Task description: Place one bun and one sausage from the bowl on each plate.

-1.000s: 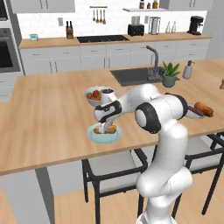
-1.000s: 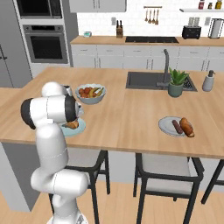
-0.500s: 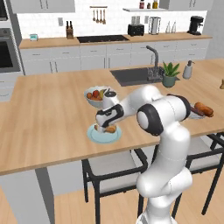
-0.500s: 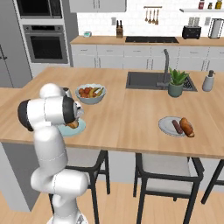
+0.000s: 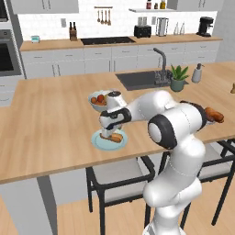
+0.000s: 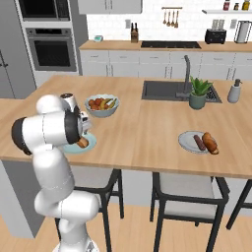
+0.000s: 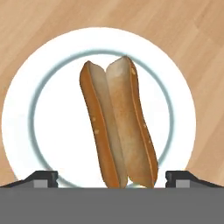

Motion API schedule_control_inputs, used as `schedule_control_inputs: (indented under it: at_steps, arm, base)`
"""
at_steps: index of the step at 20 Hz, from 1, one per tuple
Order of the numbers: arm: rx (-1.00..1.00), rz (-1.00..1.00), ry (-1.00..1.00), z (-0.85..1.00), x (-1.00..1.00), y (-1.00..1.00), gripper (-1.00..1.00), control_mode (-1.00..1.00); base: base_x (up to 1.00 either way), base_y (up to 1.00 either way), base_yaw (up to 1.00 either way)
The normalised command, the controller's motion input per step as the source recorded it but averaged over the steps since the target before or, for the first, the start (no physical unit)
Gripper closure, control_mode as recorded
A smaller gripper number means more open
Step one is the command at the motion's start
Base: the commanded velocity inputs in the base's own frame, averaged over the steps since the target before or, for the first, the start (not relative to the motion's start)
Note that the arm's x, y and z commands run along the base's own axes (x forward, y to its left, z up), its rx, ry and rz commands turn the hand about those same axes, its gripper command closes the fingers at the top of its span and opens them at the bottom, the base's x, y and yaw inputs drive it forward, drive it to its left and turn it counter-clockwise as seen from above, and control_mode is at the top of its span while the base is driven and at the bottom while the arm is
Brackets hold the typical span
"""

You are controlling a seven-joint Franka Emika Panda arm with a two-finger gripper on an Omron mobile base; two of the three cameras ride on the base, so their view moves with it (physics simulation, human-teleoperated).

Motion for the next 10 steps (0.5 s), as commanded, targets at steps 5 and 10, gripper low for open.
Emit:
schedule_control_inputs:
  at_steps: [5, 10]
  arm:
    - [0.14, 0.0, -0.22, 1.0, -0.59, -0.49, -1.0, -1.0]
    - [0.21, -0.07, -0.17, 0.51, -0.4, -0.78, -1.0, -1.0]
  base:
    - [0.0, 0.0, 0.0]
    - [0.0, 0.0, 0.0]
